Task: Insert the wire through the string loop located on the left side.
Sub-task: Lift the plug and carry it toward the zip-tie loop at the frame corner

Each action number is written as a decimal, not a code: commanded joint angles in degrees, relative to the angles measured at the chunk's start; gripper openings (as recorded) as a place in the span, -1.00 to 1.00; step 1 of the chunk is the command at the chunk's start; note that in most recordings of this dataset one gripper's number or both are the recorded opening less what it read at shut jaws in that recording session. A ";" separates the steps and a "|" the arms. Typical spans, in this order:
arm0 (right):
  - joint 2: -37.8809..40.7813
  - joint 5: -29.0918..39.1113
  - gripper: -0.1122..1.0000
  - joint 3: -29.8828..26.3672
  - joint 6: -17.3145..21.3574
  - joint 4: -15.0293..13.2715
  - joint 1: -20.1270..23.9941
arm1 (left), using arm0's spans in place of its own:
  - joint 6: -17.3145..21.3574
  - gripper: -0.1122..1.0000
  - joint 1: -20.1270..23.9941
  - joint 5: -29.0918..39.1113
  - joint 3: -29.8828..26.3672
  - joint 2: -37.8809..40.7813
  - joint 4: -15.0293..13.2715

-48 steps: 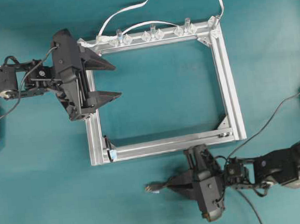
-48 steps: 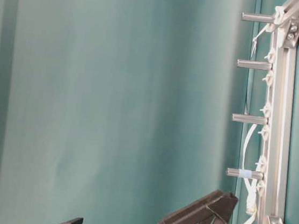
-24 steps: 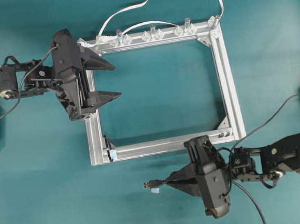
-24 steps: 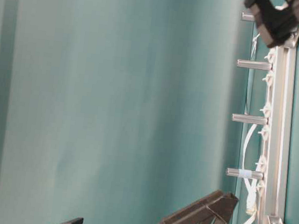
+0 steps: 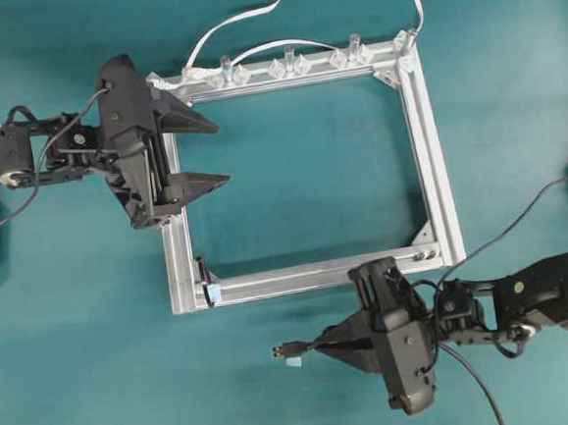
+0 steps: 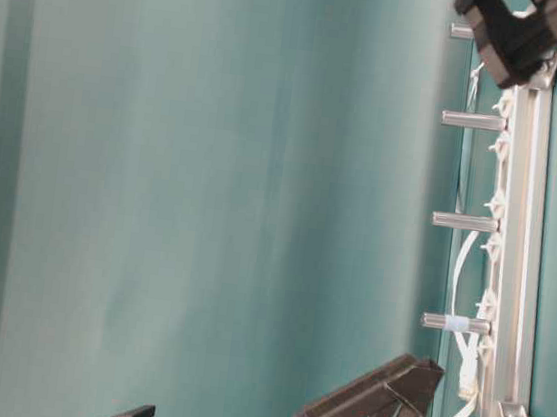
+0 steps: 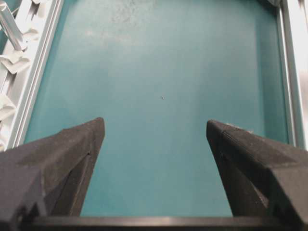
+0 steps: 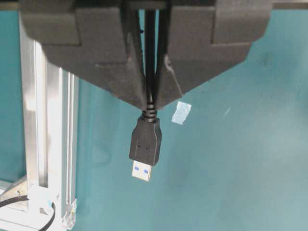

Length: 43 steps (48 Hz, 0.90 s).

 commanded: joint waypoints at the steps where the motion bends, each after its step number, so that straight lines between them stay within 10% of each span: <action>1: -2.11 -0.18 -0.67 -0.62 -0.09 -0.09 -0.09 | -0.18 0.76 0.09 -0.26 -0.44 -1.05 0.09; 43: -2.72 -0.18 -0.67 -0.70 -6.15 -0.88 -8.70 | -0.26 0.76 -0.97 4.75 3.08 -8.26 0.18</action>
